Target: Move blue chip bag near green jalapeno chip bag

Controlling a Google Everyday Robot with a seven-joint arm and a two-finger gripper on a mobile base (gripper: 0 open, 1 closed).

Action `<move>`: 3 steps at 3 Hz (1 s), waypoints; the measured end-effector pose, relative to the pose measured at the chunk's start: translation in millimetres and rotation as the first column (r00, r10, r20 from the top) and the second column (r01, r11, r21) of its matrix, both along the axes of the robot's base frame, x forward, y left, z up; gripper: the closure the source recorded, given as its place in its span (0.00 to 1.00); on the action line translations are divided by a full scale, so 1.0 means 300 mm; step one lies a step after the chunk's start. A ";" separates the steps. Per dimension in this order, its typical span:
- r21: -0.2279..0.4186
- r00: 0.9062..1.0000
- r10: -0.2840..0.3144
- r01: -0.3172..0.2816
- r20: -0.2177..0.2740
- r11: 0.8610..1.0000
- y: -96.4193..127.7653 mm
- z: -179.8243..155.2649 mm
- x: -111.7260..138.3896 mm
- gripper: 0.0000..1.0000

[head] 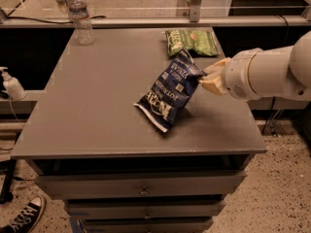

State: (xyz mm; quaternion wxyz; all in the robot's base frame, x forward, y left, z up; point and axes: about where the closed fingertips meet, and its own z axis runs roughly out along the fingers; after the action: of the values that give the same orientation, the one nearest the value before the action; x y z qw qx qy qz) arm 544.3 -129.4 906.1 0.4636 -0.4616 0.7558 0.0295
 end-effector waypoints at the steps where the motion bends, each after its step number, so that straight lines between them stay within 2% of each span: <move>1: -0.035 0.996 -0.070 0.072 0.047 0.997 -0.131 0.048 0.091 1.00; 2: -0.066 0.988 -0.134 0.139 0.073 0.988 -0.262 0.069 0.182 1.00; 3: -0.091 0.976 -0.198 0.206 0.092 0.974 -0.381 0.064 0.272 1.00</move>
Offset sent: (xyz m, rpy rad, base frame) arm 0.0876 -0.1304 0.0253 -0.1100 -0.0886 -0.2215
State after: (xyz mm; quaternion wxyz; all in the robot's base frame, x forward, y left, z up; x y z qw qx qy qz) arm 626.0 -243.7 925.4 0.4712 -0.4057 0.7796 -0.0745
